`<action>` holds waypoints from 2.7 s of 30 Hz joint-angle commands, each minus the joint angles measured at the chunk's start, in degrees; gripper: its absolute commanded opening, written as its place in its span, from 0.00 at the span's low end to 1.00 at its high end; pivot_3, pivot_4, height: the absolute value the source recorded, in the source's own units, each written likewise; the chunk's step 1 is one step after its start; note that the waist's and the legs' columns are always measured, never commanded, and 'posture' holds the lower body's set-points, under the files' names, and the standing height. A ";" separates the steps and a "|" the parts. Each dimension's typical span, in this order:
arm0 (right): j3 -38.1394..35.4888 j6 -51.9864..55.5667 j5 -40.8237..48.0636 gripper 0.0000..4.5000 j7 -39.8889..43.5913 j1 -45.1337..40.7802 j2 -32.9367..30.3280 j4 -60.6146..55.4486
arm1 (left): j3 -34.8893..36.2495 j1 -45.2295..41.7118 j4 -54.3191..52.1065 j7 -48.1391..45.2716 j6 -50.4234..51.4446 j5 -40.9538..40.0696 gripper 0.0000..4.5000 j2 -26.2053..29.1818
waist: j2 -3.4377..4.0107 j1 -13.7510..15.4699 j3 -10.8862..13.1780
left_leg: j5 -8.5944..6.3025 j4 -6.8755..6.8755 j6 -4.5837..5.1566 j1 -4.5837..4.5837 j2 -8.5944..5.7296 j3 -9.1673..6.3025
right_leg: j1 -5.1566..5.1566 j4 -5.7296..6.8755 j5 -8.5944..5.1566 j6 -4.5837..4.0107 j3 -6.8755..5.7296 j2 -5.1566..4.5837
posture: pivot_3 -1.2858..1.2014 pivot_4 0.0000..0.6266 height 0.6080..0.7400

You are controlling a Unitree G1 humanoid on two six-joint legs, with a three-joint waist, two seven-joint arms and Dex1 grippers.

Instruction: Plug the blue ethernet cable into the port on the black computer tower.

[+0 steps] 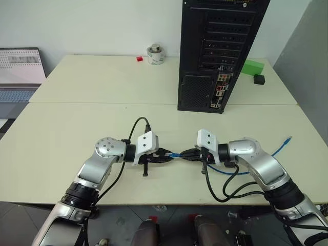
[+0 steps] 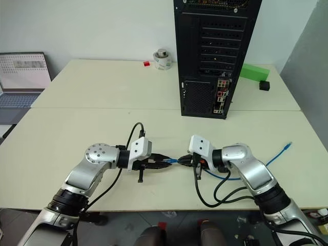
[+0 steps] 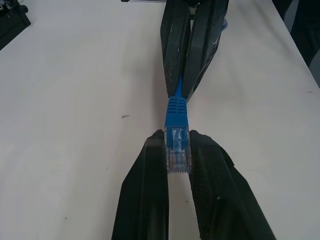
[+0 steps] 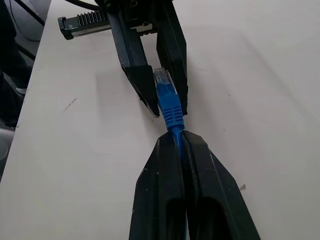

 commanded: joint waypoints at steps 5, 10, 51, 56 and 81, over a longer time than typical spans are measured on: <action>-0.71 -0.70 1.28 0.20 2.94 -0.65 -0.76 -2.22 | 0.33 -0.14 0.59 0.41 -4.55 1.24 0.07 0.09 | 0.00 0.00 0.00 | 0.00 0.00 0.00 0.00 0.00 0.00 | 0.00 0.00 0.00 0.00 0.00 0.00 | 0.52 0.24 1.00; -3.96 0.11 2.82 0.49 4.10 -1.28 -2.58 -2.79 | 0.34 1.48 1.10 1.12 -13.11 3.74 0.07 0.55 | 0.00 0.02 0.00 | 0.00 0.00 0.00 0.00 0.00 0.00 | 0.00 0.00 0.00 0.00 0.00 -0.01 | 0.52 0.24 1.00; -14.03 18.53 20.77 0.64 -8.53 -1.91 7.16 -5.45 | 4.60 -4.05 18.71 55.75 -76.28 47.43 0.07 1.32 | 0.01 0.11 -0.01 | 0.00 -0.02 0.01 -0.06 -0.08 -0.02 | -0.01 0.00 0.11 -0.01 -0.21 -0.37 | 0.52 0.24 1.00; -13.62 17.96 20.62 0.39 -8.85 -2.11 7.51 -4.88 | 4.22 -3.95 18.31 56.85 -75.87 47.50 0.07 1.59 | 0.01 0.10 -0.01 | 0.00 -0.02 0.01 -0.06 -0.08 -0.03 | -0.01 0.00 0.11 -0.01 -0.21 -0.37 | 0.52 0.24 1.00; -14.44 19.30 22.03 0.00 -7.53 -3.93 6.76 -1.83 | 2.31 -4.82 18.73 58.82 -75.38 46.64 0.30 2.61 | 0.01 0.11 -0.01 | 0.00 -0.01 0.01 -0.07 -0.08 -0.01 | -0.01 0.01 0.12 -0.01 -0.24 -0.38 | 0.52 0.24 1.00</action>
